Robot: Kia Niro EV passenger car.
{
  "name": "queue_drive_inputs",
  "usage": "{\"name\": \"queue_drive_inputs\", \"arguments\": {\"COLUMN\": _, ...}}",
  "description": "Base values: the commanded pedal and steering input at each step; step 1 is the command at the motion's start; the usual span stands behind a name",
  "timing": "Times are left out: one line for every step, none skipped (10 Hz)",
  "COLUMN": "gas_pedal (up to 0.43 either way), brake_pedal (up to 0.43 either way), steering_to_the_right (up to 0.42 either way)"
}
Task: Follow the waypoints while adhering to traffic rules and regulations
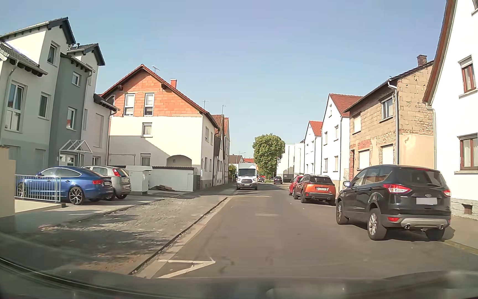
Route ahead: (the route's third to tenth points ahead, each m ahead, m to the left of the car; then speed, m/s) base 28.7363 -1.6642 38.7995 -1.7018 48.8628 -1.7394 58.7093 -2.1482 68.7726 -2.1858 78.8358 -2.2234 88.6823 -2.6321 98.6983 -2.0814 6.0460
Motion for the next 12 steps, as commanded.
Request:
{"name": "queue_drive_inputs", "arguments": {"gas_pedal": 0.059, "brake_pedal": 0.03, "steering_to_the_right": 0.015}}
{"name": "queue_drive_inputs", "arguments": {"gas_pedal": 0.059, "brake_pedal": 0.03, "steering_to_the_right": 0.011}}
{"name": "queue_drive_inputs", "arguments": {"gas_pedal": 0.059, "brake_pedal": 0.03, "steering_to_the_right": 0.011}}
{"name": "queue_drive_inputs", "arguments": {"gas_pedal": 0.059, "brake_pedal": 0.03, "steering_to_the_right": 0.012}}
{"name": "queue_drive_inputs", "arguments": {"gas_pedal": 0.059, "brake_pedal": 0.03, "steering_to_the_right": 0.012}}
{"name": "queue_drive_inputs", "arguments": {"gas_pedal": 0.059, "brake_pedal": 0.03, "steering_to_the_right": 0.012}}
{"name": "queue_drive_inputs", "arguments": {"gas_pedal": 0.059, "brake_pedal": 0.03, "steering_to_the_right": 0.012}}
{"name": "queue_drive_inputs", "arguments": {"gas_pedal": 0.059, "brake_pedal": 0.03, "steering_to_the_right": 0.012}}
{"name": "queue_drive_inputs", "arguments": {"gas_pedal": 0.059, "brake_pedal": 0.03, "steering_to_the_right": 0.011}}
{"name": "queue_drive_inputs", "arguments": {"gas_pedal": 0.059, "brake_pedal": 0.03, "steering_to_the_right": 0.01}}
{"name": "queue_drive_inputs", "arguments": {"gas_pedal": 0.059, "brake_pedal": 0.03, "steering_to_the_right": 0.01}}
{"name": "queue_drive_inputs", "arguments": {"gas_pedal": 0.059, "brake_pedal": 0.03, "steering_to_the_right": 0.011}}
